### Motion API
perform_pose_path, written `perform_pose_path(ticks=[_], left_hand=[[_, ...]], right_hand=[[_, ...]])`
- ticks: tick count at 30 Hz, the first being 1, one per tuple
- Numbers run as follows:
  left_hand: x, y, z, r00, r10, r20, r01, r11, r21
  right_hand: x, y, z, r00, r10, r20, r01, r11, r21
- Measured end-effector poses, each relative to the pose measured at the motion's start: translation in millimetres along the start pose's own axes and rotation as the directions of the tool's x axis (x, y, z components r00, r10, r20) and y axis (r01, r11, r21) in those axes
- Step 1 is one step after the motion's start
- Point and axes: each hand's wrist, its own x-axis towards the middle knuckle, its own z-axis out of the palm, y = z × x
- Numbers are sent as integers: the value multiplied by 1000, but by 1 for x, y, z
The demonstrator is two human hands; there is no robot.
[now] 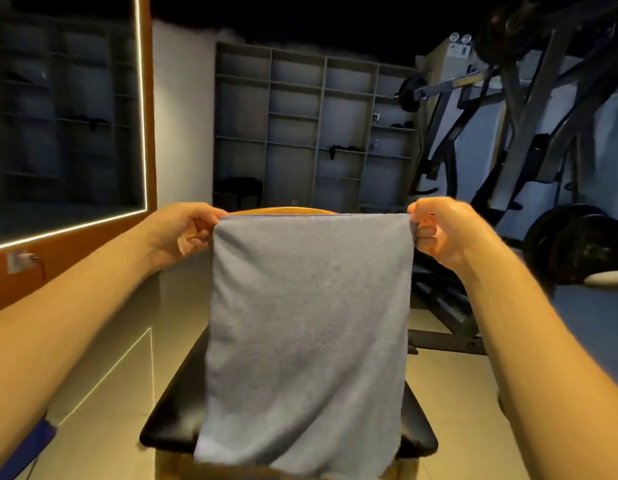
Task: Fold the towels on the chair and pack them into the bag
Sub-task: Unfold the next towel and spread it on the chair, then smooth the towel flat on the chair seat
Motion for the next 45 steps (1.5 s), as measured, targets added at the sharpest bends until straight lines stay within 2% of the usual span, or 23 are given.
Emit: perform_pose_path(ticks=[2,3,5,8,14,21,24,27,29,32,35,38,42,45], left_hand=[[20,-24,10,994,-53,-92,78,953,294],[31,-41,14,990,-72,-124,116,911,396],[47,-75,23,981,-124,-152,183,861,475],[67,-122,33,957,-215,-194,281,846,453],[115,-193,38,923,-231,-308,344,852,394],[155,-252,48,899,-291,-328,403,842,358],[167,-267,52,894,-271,-357,398,847,351],[176,-277,54,904,-226,-363,363,855,372],[176,-280,53,926,-209,-314,331,848,414],[164,-274,43,950,-168,-263,282,823,494],[142,-261,30,947,-172,-272,307,742,597],[116,-250,27,918,-353,-181,370,598,711],[102,-246,38,889,-436,-139,403,602,689],[96,-245,46,885,-431,-177,416,560,716]], right_hand=[[29,32,7,986,34,-161,-62,983,-171],[44,54,11,978,69,-197,-113,969,-221],[72,100,16,957,162,-240,-224,940,-259],[97,158,20,920,259,-294,-337,905,-260],[120,228,32,931,140,-337,-249,919,-306],[163,289,37,922,198,-334,-316,882,-349],[172,305,39,923,188,-336,-309,882,-356],[179,317,40,940,201,-274,-296,881,-368],[177,316,40,955,216,-203,-281,879,-385],[162,308,33,980,164,-109,-196,868,-457],[138,298,21,993,99,-65,-118,795,-595],[106,292,13,995,102,21,-52,660,-750],[71,284,0,998,63,10,-24,513,-858],[53,287,-8,992,126,24,-32,425,-905]])
